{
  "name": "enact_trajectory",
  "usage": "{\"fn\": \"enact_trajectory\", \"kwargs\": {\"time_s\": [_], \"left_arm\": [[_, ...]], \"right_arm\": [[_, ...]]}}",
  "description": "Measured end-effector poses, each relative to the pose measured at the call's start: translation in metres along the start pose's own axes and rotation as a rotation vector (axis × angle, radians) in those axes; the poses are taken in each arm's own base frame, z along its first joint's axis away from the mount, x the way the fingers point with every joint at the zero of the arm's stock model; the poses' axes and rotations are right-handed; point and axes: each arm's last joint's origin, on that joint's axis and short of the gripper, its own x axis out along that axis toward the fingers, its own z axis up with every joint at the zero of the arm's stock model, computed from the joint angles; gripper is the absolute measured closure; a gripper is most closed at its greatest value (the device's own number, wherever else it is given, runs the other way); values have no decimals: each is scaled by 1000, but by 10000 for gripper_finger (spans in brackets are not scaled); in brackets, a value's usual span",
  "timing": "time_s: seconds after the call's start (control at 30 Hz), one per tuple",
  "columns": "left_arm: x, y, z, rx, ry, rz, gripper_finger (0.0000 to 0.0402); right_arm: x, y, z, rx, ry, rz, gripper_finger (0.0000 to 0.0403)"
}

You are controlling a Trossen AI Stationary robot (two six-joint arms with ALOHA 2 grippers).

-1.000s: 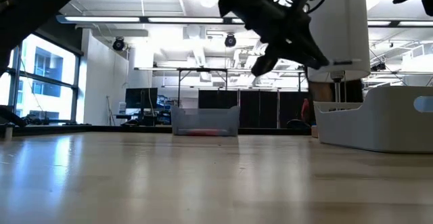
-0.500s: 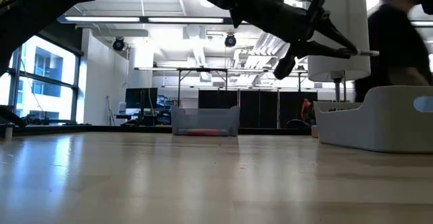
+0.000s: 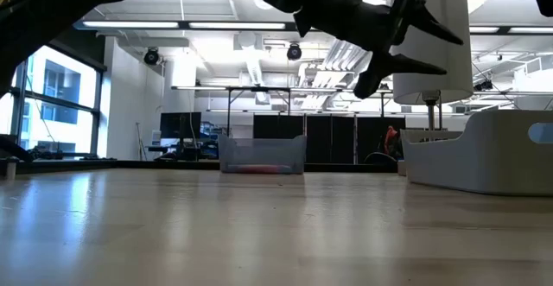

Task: Pick & Place Markers
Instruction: Return to Home Position

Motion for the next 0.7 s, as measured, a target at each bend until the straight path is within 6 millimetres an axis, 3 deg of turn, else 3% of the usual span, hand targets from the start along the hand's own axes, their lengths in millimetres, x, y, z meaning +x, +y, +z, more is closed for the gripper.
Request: {"fn": "enact_trajectory", "kwargs": {"time_s": [0.17,0.33,0.53,0.63,0.7], "left_arm": [[-14,10,13,95,22,-36,228],[-49,-10,14,244,71,48,245],[-82,-18,-6,475,230,330,330],[-96,-25,-10,579,246,320,386],[-114,-25,-23,582,287,318,391]], "right_arm": [[0,0,0,-1,8,0,325],[0,0,-1,-44,12,-4,325],[6,-2,-3,-253,-1,-40,325],[13,-3,-6,-409,17,-80,325],[19,-3,-8,-484,26,-109,325]]}}
